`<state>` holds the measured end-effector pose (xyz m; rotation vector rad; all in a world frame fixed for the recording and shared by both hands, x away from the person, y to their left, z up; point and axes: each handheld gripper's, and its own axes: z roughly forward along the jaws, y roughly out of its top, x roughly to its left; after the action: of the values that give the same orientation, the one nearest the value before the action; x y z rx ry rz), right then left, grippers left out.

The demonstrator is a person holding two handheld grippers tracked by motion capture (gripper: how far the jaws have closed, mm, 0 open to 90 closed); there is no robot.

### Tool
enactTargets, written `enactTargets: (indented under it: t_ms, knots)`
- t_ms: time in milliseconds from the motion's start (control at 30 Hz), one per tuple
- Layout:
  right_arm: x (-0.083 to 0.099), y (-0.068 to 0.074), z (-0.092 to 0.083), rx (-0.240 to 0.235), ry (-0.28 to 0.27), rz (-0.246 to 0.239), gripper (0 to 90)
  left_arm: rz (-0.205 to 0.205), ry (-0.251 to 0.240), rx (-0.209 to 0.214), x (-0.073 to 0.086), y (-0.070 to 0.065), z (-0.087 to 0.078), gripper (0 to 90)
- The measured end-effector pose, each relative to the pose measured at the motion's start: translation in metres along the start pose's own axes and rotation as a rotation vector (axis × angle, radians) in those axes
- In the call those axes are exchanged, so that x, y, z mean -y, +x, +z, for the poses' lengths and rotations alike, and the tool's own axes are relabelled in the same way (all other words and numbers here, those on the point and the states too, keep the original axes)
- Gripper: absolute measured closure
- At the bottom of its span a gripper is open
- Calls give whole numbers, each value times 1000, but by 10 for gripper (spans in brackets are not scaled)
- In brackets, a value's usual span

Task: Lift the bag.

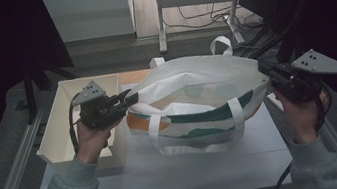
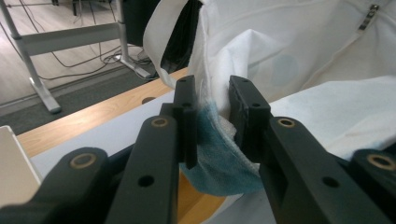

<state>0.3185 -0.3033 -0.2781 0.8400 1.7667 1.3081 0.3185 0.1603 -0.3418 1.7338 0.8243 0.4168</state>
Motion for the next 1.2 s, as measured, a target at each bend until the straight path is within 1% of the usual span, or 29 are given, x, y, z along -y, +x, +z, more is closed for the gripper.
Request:
enactTargets:
  t_ms: [67, 133, 233, 267, 333, 467, 533, 667, 800, 933, 1100, 1200]
  knots:
    - [2, -3, 7, 0, 15, 7, 888, 1, 33, -10, 1, 2, 8, 731]
    - [10, -4, 17, -4, 50, 9, 888, 5, 71, -29, 6, 4, 19, 730]
    - [25, -4, 33, -13, 97, 16, 888, 3, 102, -40, 10, 7, 30, 730]
    - [28, -4, 36, -15, 104, 19, 888, 0, 110, -44, 11, 8, 33, 730]
    - [38, -5, 45, -16, 133, 24, 888, -9, 135, -37, 12, 10, 39, 729]
    - [57, -7, 59, -23, 190, 34, 888, 24, 198, -52, 15, 6, 50, 726]
    - [67, -7, 66, -27, 223, 44, 888, 28, 220, -52, 17, 6, 55, 725]
    - [83, -9, 76, -28, 266, 52, 888, 20, 247, -52, 21, 8, 64, 722]
    - [96, -13, 84, -27, 300, 67, 888, 11, 271, -63, 23, 11, 72, 721]
    - [105, -14, 90, -30, 320, 77, 888, 6, 288, -64, 25, 12, 77, 720]
    - [113, -11, 97, -37, 345, 69, 887, 24, 305, -69, 25, 9, 82, 718]
    - [116, -10, 100, -39, 359, 61, 887, 19, 311, -64, 26, 9, 84, 717]
